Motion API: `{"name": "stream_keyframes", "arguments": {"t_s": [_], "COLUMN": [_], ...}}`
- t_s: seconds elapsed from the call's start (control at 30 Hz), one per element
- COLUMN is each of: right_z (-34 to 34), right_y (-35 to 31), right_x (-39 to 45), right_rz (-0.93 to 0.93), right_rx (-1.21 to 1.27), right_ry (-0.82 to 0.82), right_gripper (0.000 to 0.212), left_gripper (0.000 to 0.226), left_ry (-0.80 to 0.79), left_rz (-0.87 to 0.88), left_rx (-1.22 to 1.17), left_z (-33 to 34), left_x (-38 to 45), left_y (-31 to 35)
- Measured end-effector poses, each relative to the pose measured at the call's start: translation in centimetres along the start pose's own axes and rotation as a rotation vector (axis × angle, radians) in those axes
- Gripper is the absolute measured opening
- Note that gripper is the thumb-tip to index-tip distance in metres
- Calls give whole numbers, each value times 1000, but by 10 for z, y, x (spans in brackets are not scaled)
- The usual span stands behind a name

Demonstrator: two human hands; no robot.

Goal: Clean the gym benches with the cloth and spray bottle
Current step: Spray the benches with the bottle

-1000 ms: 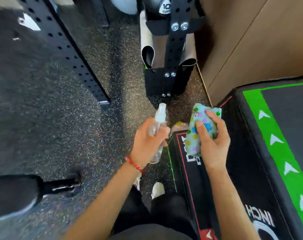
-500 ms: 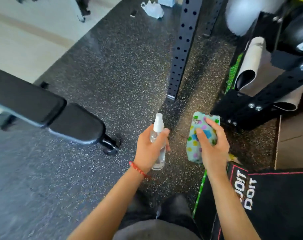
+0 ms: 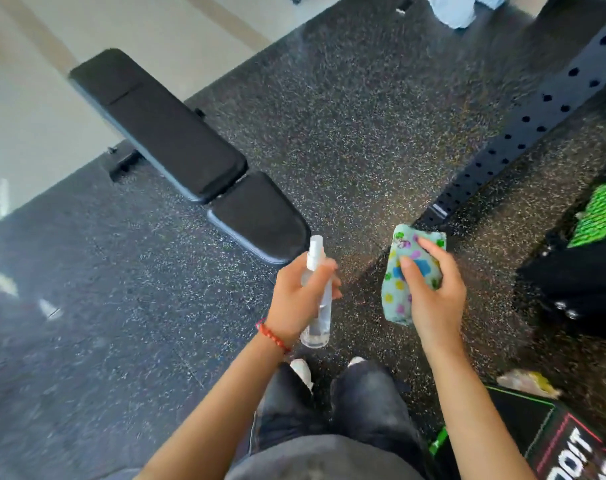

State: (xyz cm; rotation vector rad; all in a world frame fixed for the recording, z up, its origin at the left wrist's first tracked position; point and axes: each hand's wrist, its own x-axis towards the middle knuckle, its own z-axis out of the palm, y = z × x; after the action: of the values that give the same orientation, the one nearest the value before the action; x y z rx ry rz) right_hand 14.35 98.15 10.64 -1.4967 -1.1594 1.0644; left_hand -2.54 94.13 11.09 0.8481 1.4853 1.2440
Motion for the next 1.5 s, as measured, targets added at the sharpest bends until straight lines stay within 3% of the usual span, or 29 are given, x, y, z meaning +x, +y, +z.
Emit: {"name": "stream_keyframes", "arguments": {"t_s": [0.13,0.27,0.33,0.73,1.13,1.43,1.5], "right_z": [32,60,74,110,141,181,192], "right_y": [-2,-2,1,8,15,10,9], "right_x": [16,42,59,151,172,174,174], "right_rz": [15,36,43,123,148,148,141], "right_rx": [-7,-15,-7,-56,-91,-99,-108], "right_ry": [-85,-170,-200,-309,-344,-390,-383], "right_gripper": [28,26,26,26,27,26,26], "left_gripper": [29,65,73,59,42,44,54], "left_ry": [74,217,273,487,716,754,758], "left_rz": [-81,-172,-215,-460,-524,-615,-616], "left_rx": [-103,-205,-155,24,63,140,208], "left_z": [-24,-40,-46,-63,-91,-134,-147], "left_x": [12,32,47,146,189,189,189], "left_y": [-7,-9,-9,-17,-24,-52,-55]}}
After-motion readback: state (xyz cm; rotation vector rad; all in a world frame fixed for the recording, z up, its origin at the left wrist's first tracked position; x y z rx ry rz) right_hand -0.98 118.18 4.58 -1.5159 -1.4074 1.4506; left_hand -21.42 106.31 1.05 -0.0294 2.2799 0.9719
